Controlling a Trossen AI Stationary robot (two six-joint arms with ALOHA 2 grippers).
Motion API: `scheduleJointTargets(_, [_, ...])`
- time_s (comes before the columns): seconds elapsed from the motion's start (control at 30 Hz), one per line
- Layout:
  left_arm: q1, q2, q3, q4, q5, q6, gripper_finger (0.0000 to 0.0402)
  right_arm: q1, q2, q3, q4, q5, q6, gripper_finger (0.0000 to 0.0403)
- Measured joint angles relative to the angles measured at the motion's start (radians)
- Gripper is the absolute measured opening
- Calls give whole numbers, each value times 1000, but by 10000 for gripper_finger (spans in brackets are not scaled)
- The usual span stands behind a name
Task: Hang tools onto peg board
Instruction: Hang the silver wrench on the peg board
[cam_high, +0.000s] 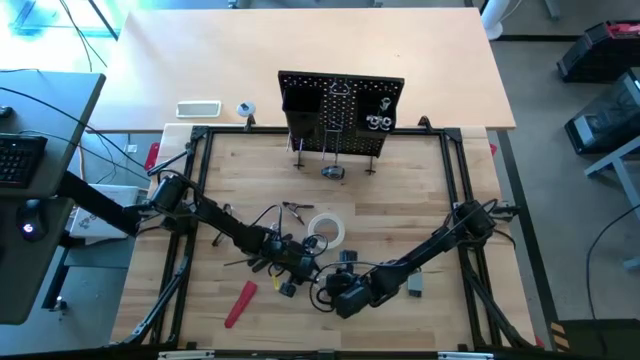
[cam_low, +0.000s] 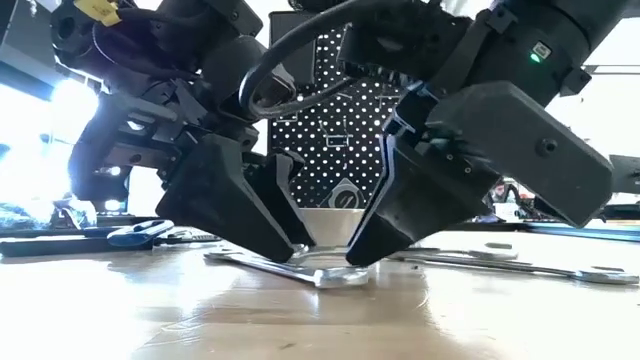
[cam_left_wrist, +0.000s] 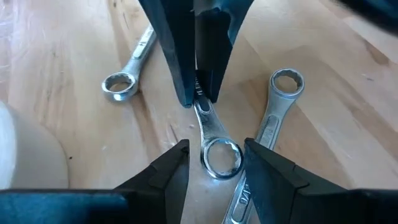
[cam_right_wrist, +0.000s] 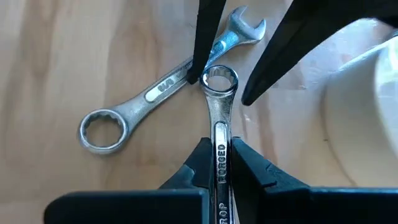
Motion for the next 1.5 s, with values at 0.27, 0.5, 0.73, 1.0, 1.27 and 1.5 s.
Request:
scheduleJointTargets(0.27, [41, 0, 0, 7, 94, -88, 141, 0, 0, 64, -56, 54, -50, 21])
scheduleJointTargets(0.5, [80, 0, 1, 34, 231, -142, 141, 4, -2, 86, -83, 72, -74, 21])
scheduleJointTargets(0.73, [120, -1, 1, 38, 360, -190, 130, 5, -3, 87, -106, 72, -76, 21])
scheduleJointTargets(1.0, [162, -1, 10, 76, 472, -256, 101, 7, -5, 88, -104, 87, -107, 21])
scheduleJointTargets(1.27, [181, -1, 14, 71, 538, -270, 44, 22, -5, 94, -107, 134, -119, 21])
scheduleJointTargets(1.5, [184, -3, 16, 77, 563, -291, 22, 28, -5, 136, -158, 157, -129, 10])
